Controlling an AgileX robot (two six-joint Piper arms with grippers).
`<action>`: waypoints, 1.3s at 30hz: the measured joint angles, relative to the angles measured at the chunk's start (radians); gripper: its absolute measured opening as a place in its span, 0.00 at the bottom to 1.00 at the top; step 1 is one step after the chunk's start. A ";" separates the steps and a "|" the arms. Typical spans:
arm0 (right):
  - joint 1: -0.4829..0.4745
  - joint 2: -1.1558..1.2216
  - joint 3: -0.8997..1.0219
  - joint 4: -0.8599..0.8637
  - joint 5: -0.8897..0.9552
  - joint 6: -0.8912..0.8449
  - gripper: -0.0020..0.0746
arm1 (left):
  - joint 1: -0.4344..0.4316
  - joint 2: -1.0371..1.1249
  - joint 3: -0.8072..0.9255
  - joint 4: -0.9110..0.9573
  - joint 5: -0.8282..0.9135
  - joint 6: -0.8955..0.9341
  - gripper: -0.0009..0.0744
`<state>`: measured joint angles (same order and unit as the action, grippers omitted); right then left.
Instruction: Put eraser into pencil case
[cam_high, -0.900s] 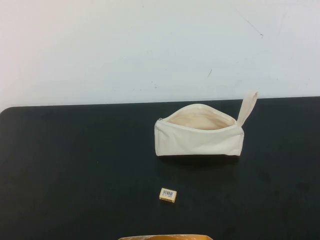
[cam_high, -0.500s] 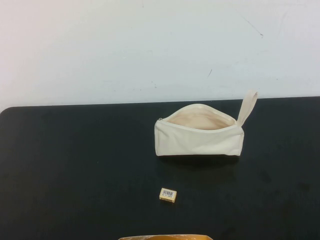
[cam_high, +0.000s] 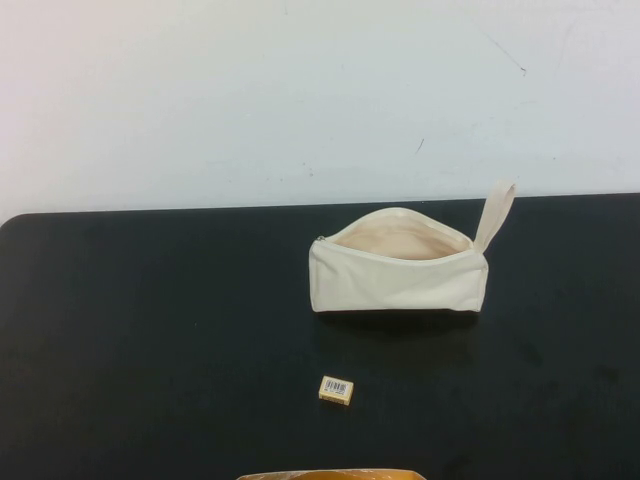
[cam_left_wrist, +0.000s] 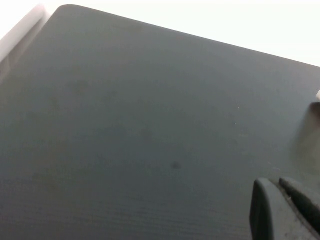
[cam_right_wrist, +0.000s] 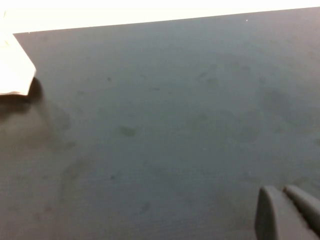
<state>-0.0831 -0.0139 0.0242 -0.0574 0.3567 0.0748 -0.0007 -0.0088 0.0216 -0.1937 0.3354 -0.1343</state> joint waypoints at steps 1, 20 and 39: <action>0.000 0.000 0.000 0.000 0.000 0.000 0.02 | 0.000 0.000 0.000 0.000 0.000 0.000 0.01; 0.000 0.000 0.000 0.000 0.000 0.000 0.02 | 0.000 0.000 0.000 0.000 0.000 0.000 0.01; 0.000 0.000 0.000 0.000 0.000 0.000 0.02 | 0.000 0.000 0.000 0.024 -0.004 -0.003 0.01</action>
<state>-0.0831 -0.0139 0.0242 -0.0574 0.3567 0.0748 -0.0007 -0.0088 0.0216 -0.1692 0.3316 -0.1373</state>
